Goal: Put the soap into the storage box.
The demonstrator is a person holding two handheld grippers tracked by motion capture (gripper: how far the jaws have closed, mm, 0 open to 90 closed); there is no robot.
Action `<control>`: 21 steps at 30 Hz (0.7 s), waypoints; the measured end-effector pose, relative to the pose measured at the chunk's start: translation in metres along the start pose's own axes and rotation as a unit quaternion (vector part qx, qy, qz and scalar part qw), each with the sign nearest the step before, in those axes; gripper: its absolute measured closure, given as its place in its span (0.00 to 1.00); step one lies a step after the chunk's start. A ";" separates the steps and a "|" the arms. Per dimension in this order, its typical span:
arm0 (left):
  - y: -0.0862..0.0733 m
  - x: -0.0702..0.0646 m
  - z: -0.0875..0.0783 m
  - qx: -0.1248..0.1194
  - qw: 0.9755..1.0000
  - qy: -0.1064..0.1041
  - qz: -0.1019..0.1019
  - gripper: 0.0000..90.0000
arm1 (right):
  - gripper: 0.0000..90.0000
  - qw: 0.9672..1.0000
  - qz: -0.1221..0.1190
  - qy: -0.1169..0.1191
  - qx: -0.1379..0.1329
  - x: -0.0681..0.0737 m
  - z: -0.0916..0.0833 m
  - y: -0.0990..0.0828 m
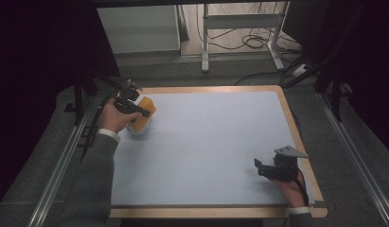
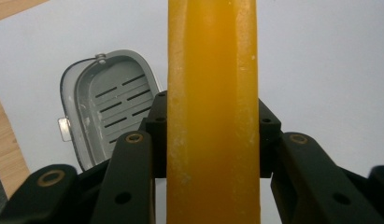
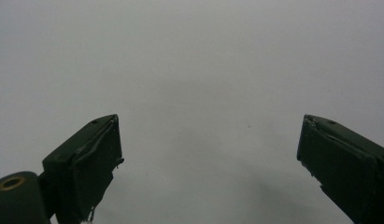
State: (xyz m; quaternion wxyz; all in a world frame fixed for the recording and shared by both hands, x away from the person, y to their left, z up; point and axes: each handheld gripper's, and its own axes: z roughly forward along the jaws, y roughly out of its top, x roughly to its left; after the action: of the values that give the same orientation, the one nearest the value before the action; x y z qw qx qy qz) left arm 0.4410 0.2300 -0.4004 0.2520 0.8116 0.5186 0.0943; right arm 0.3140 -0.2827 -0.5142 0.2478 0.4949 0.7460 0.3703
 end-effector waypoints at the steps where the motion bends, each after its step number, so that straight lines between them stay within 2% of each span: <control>1: 0.000 0.001 0.000 -0.002 1.000 0.000 -0.004 0.67 | 0.07 1.000 0.000 0.000 0.000 0.000 0.000 0.000; 10: 0.002 0.012 0.006 0.002 1.000 0.005 -0.016 0.67 | 0.07 1.000 0.001 -0.001 0.001 -0.001 0.000 0.000; 21: 0.001 0.029 0.012 0.000 0.999 0.003 -0.044 0.67 | 0.07 1.000 0.001 -0.004 0.001 -0.002 0.001 -0.001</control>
State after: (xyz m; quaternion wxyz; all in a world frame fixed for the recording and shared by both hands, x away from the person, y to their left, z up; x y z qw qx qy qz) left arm 0.4596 0.2522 -0.4131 0.2542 0.7877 0.5546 0.0859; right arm 0.3146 -0.2844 -0.5155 0.2497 0.4973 0.7452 0.3674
